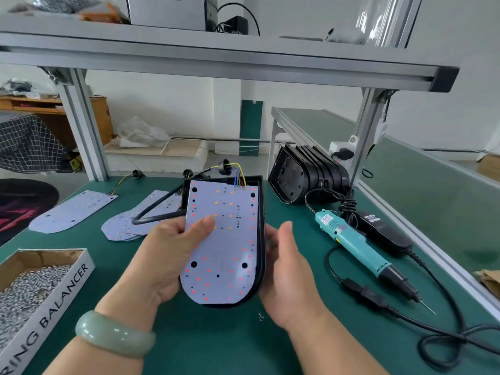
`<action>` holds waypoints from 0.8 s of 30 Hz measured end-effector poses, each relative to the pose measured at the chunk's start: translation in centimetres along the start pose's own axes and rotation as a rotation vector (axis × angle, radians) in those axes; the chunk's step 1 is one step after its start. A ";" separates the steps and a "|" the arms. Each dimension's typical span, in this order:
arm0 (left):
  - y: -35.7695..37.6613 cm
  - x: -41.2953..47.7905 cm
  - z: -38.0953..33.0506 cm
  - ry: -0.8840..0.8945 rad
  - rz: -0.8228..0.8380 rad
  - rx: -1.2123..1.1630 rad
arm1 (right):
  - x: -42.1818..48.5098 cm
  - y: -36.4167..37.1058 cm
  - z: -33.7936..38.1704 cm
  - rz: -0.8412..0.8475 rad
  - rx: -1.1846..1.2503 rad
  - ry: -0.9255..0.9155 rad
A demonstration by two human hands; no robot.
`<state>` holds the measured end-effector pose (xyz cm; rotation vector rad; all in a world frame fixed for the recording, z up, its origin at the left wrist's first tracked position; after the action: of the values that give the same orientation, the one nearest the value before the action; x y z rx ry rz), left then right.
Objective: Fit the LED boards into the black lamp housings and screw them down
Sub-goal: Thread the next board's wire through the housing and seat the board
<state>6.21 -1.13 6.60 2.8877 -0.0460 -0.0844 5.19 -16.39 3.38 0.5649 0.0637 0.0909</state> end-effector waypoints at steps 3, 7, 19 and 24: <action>0.0 -0.1 -0.1 0.013 0.047 -0.010 | 1.0 -2.0 1.9 -0.108 -0.263 -0.126; 1.3 -0.8 0.3 0.014 0.144 0.049 | 1.3 -1.5 3.0 0.072 -0.560 -0.272; -2.1 -0.2 -2.0 0.250 -0.012 -0.090 | 2.6 -7.1 3.0 -0.559 -0.622 -0.186; -5.0 0.0 -2.7 0.333 -0.195 -0.018 | 2.3 -7.8 2.7 -0.743 -0.344 -0.107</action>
<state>6.53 4.39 7.92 2.8394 0.2953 0.3573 8.20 -24.10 1.38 0.1746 0.1469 -0.6414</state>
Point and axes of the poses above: each hand's wrist, its own x-axis towards the middle knuckle, its own y-axis out of the palm, z = x × y, the point moved 5 cm from there along x, towards the middle knuckle, and after that the axes turned 1 degree about y, right-handed, at the moved point
